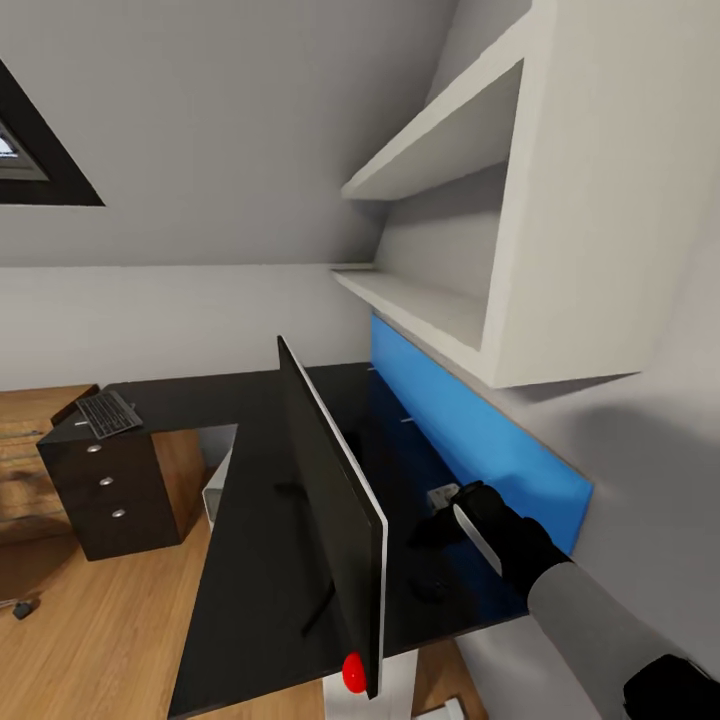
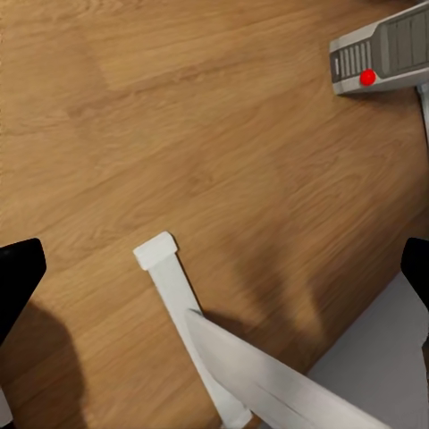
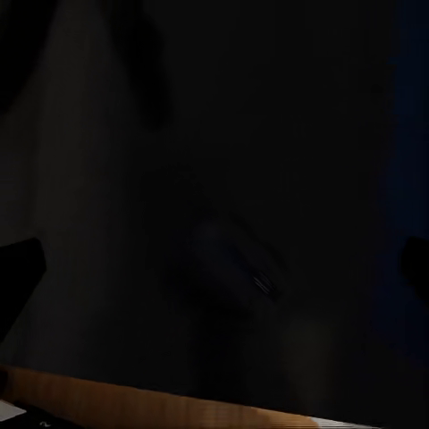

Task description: In the bedroom, organize the workspace by keeping the computer under the desk, ensuring the monitor is on the desk, placing the keyboard on the desk next to the monitor, placing the mouse on the desk next to the keyboard, moving the folder from the swivel chair onto the desk next to the mouse, stacking the notebook on top of the folder with the pen on top of the notebook, and positioning the swivel chair next to the desk.

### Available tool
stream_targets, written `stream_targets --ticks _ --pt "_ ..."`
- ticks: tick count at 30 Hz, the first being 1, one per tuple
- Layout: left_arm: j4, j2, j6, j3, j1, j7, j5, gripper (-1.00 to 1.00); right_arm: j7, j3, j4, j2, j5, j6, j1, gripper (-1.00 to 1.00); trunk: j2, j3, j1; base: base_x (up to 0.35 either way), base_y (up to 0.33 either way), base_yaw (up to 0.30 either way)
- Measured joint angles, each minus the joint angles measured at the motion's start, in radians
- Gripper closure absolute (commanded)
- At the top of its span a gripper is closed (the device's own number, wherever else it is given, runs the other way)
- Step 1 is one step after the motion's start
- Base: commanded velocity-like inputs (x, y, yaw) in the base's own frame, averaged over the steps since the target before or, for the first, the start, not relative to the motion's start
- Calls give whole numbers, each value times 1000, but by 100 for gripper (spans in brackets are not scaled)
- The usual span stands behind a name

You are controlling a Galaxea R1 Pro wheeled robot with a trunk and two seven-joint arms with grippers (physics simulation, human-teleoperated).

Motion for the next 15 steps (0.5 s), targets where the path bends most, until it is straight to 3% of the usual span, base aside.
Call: stream_targets --ticks 4,15 --pt "0 0 -1 0 0 0 0 -100 2 -2 60 3 0 -30 -31 -100 -28 -13 15 0 0 0" --pt "0 0 0 0 0 -1 0 -100 6 0 114 9 6 -47 -45 -100 -105 -47 58 0 0 0"
